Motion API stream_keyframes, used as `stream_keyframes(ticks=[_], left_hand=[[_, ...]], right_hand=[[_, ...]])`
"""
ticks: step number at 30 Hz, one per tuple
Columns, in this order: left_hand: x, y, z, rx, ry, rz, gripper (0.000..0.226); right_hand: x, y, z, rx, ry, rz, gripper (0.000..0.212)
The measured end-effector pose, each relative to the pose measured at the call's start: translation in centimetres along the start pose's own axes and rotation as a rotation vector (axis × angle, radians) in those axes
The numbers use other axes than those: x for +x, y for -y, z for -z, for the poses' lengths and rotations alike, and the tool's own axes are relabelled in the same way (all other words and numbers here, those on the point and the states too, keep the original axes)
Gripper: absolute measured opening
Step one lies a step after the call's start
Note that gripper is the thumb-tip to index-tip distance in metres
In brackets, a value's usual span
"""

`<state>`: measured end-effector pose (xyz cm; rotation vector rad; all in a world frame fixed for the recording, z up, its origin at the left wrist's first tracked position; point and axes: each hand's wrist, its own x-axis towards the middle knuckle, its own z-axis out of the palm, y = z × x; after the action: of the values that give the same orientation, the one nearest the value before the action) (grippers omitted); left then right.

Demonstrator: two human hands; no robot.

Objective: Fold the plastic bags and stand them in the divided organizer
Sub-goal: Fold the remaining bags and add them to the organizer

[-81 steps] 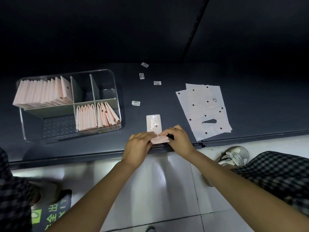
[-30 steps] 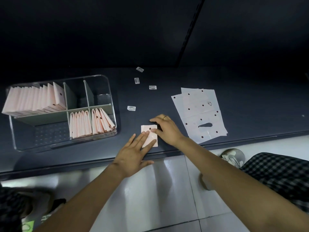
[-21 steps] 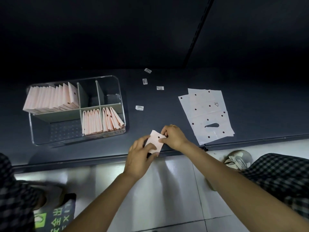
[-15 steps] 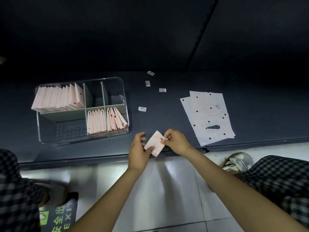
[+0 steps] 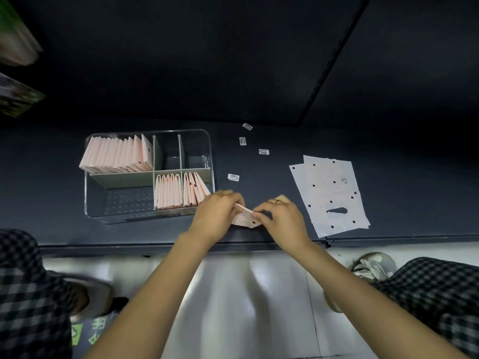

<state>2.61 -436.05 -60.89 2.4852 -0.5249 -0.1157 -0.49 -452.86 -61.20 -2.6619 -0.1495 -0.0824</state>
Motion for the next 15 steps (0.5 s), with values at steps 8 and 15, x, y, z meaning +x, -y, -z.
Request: stream_keyframes(ticks=[8,15], left_hand=[[1.1,2.8,3.0,-0.208,-0.21,0.081,0.011],[0.9,6.4,1.9,0.204,-0.044,0.07,0.025]], right_hand=[[1.7,3.3,0.6,-0.131,-0.08,0.012,0.015],[5.3,5.6,0.9,0.444,-0.098,-0.382,0.015]])
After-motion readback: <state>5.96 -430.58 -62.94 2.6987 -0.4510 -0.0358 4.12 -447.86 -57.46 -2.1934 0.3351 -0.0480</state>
